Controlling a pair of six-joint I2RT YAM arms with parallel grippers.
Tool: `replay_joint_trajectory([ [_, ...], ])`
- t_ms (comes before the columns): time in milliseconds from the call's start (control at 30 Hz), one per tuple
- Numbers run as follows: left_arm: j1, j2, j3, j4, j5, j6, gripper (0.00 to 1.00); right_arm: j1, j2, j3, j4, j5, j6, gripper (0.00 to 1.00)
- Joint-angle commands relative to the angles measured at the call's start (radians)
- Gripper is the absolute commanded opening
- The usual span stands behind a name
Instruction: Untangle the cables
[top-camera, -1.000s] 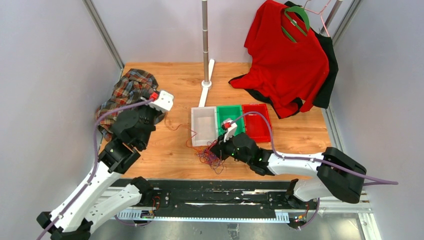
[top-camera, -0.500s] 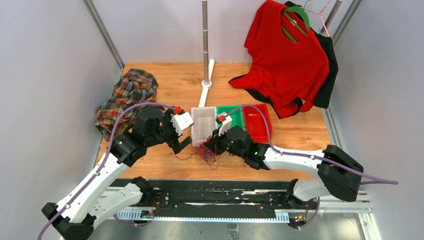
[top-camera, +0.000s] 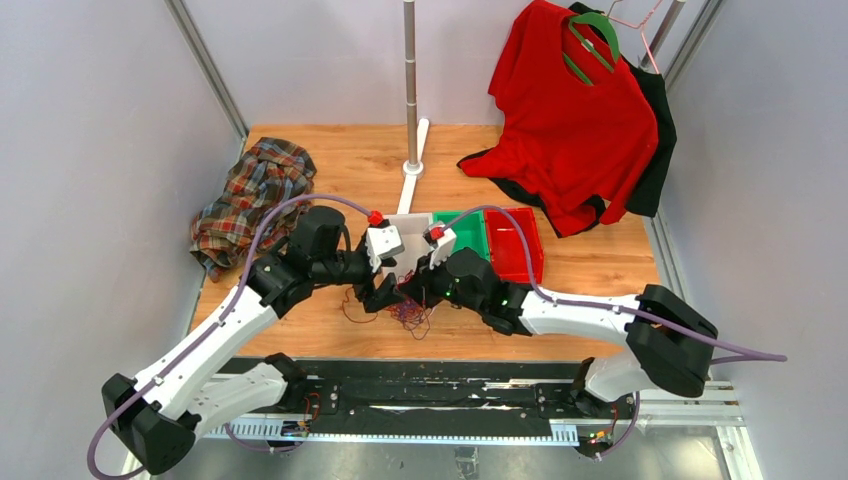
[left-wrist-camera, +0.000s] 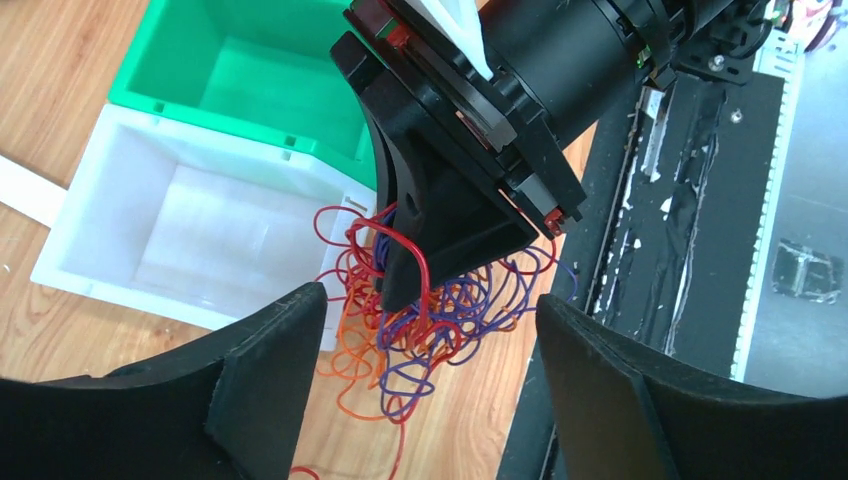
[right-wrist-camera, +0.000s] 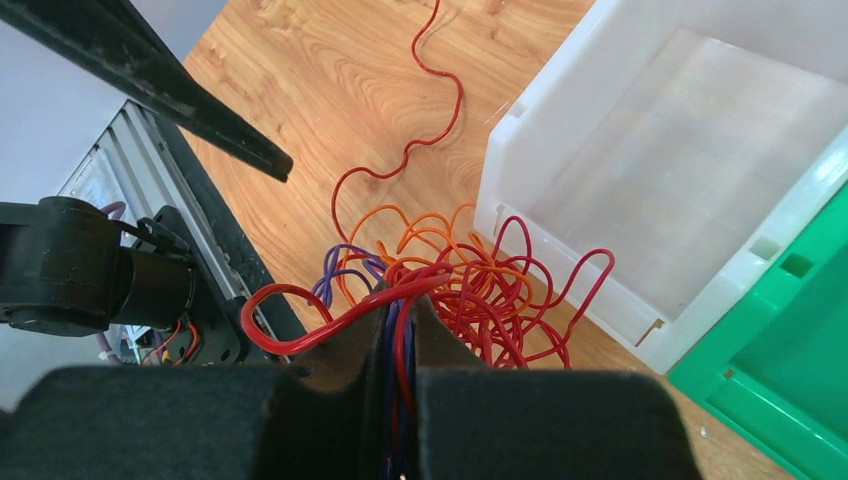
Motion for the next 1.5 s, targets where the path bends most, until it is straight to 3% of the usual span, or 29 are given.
replay_joint_trajectory([
  [0,-0.005,0.014,0.000,-0.012,0.018,0.091,0.77,0.018,0.016,0.030,0.058,-0.044,0.030,0.01],
  [400,-0.013,0.031,-0.030,-0.064,0.026,0.209,0.49,0.019,0.041,0.048,0.065,-0.117,0.040,0.01],
  [567,-0.013,0.031,-0.009,-0.019,-0.023,0.205,0.15,0.018,0.043,0.041,0.067,-0.122,0.040,0.01],
  [667,-0.013,0.026,0.019,-0.058,-0.037,0.232,0.01,0.016,0.038,0.022,0.067,-0.110,0.041,0.01],
  [1100,-0.013,-0.018,0.321,-0.373,-0.049,0.270,0.00,0.007,0.064,-0.058,0.063,-0.048,0.035,0.04],
  [1300,-0.013,-0.045,0.419,-0.375,-0.093,0.269,0.00,0.007,0.109,-0.082,0.054,-0.029,0.031,0.04],
  [1467,-0.013,-0.027,0.497,-0.390,-0.086,0.256,0.00,0.009,0.110,-0.085,0.012,-0.022,0.009,0.14],
])
